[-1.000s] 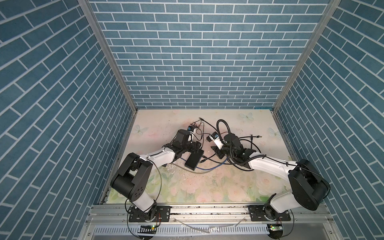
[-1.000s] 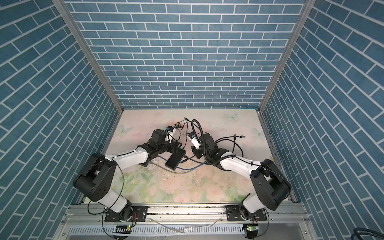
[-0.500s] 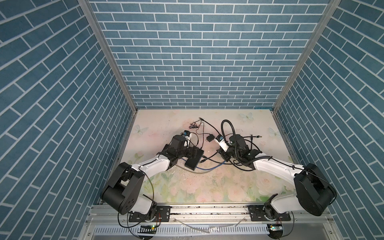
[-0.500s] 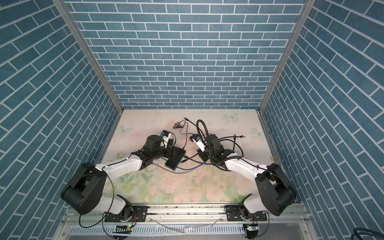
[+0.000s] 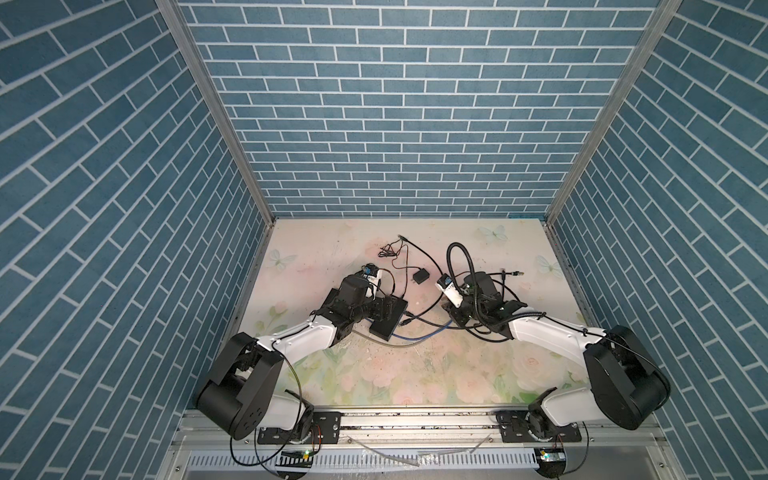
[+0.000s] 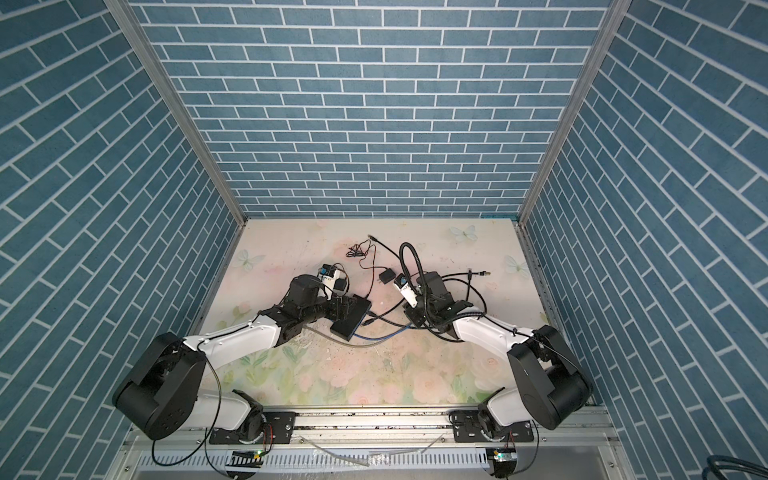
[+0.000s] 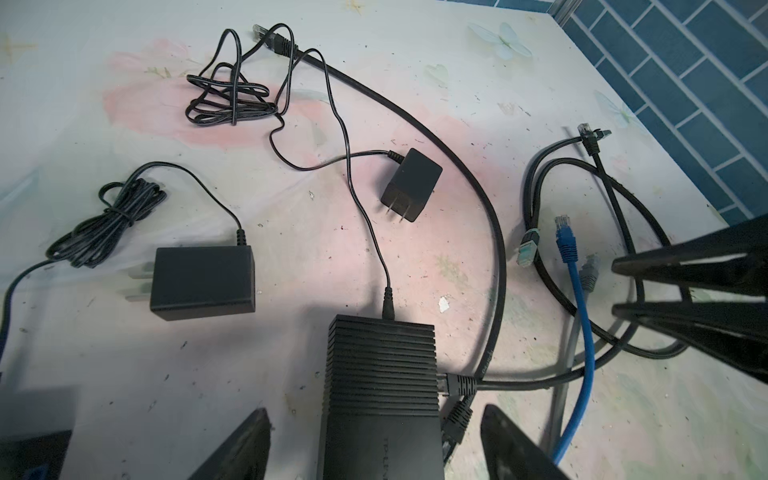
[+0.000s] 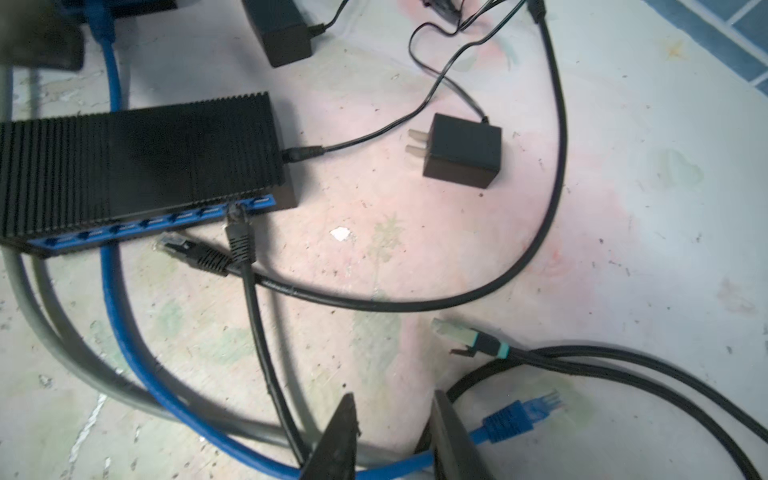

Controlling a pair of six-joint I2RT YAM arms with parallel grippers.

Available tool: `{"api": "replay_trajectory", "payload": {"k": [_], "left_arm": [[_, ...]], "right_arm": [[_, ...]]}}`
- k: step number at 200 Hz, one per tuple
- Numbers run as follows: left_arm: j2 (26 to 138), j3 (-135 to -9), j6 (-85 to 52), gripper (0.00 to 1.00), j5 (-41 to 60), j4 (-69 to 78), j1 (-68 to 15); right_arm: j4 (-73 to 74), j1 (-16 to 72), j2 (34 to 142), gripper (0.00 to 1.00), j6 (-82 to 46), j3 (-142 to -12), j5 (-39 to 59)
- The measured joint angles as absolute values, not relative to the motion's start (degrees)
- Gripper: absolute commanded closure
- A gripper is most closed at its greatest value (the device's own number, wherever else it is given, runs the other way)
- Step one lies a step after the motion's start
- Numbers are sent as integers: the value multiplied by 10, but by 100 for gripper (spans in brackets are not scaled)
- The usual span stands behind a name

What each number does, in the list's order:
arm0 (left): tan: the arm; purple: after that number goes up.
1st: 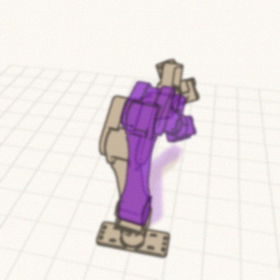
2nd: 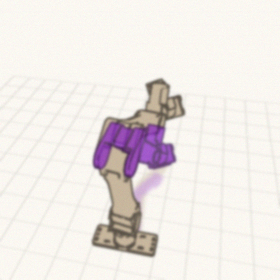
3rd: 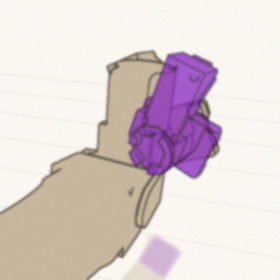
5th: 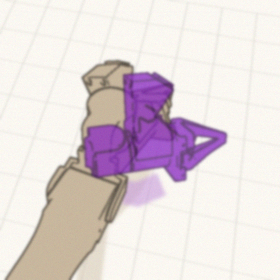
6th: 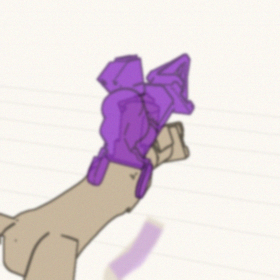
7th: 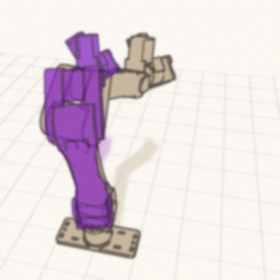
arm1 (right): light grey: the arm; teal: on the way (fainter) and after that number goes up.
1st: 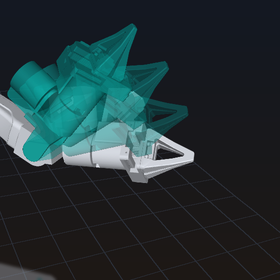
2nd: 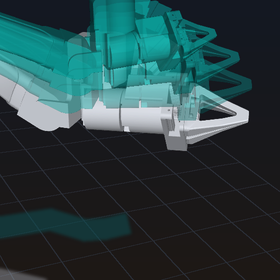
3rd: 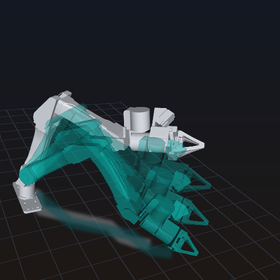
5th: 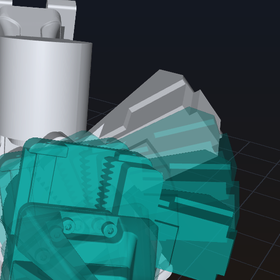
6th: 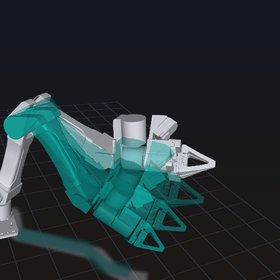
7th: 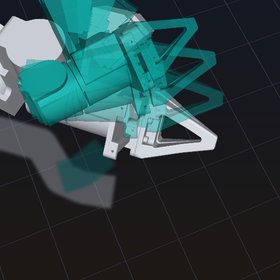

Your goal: Insert the plug into the switch port

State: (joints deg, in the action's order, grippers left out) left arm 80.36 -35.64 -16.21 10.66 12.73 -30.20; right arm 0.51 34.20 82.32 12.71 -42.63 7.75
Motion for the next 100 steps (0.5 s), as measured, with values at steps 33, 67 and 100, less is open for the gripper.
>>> {"api": "replay_trajectory", "payload": {"k": [33,67,100], "left_arm": [[804,-350,-163,19,102,128,-302],[813,-345,-163,19,103,140,-302],[816,-340,-159,19,103,143,-303]], "right_arm": [[-37,307,836,68,140,-483,83],[-90,289,838,68,173,-513,82],[-136,285,838,68,216,-514,87]]}}
